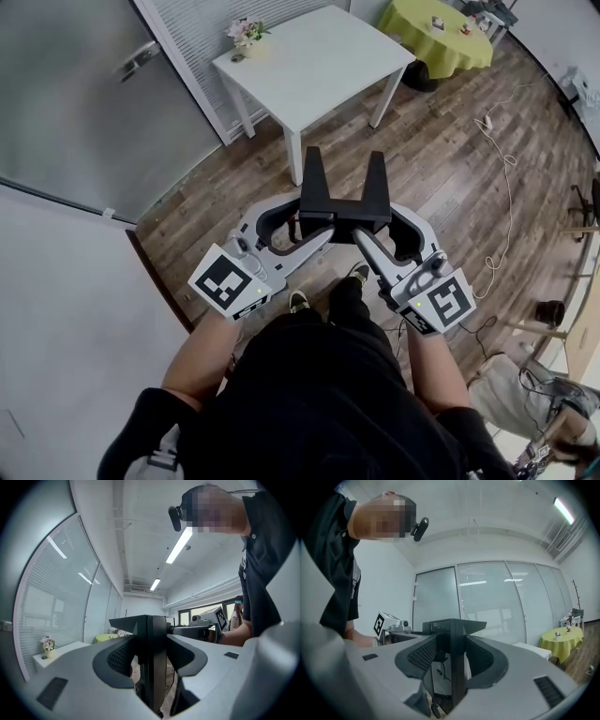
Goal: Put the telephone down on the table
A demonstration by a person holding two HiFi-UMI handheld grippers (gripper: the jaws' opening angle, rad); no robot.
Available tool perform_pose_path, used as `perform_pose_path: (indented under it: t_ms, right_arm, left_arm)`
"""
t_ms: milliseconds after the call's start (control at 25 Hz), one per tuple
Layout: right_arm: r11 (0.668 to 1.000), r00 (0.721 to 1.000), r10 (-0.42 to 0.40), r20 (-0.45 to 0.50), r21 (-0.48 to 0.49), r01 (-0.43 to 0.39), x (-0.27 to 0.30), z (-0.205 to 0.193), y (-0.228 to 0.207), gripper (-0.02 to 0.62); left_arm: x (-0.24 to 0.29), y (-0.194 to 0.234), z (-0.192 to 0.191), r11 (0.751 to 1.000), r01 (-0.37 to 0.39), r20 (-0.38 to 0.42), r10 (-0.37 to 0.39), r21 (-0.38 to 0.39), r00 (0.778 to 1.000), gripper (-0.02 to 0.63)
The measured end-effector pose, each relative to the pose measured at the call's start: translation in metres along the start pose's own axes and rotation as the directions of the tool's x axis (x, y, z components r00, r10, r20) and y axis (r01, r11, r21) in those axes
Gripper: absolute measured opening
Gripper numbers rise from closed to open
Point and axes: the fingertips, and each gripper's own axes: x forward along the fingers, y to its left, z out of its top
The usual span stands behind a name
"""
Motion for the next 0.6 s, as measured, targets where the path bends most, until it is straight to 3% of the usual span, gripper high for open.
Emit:
perform_pose_path:
  t_ms: [600]
  right_arm:
    - [1.000, 1.000, 0.018, -0.011, -0.003, -0.018, -0.009, 0.007, -0.124, 0.213]
  left_arm:
    - [0.118, 0.035, 0.003, 1.000, -0.018, -0.014, 0.018, -0.004, 1.000, 0.216]
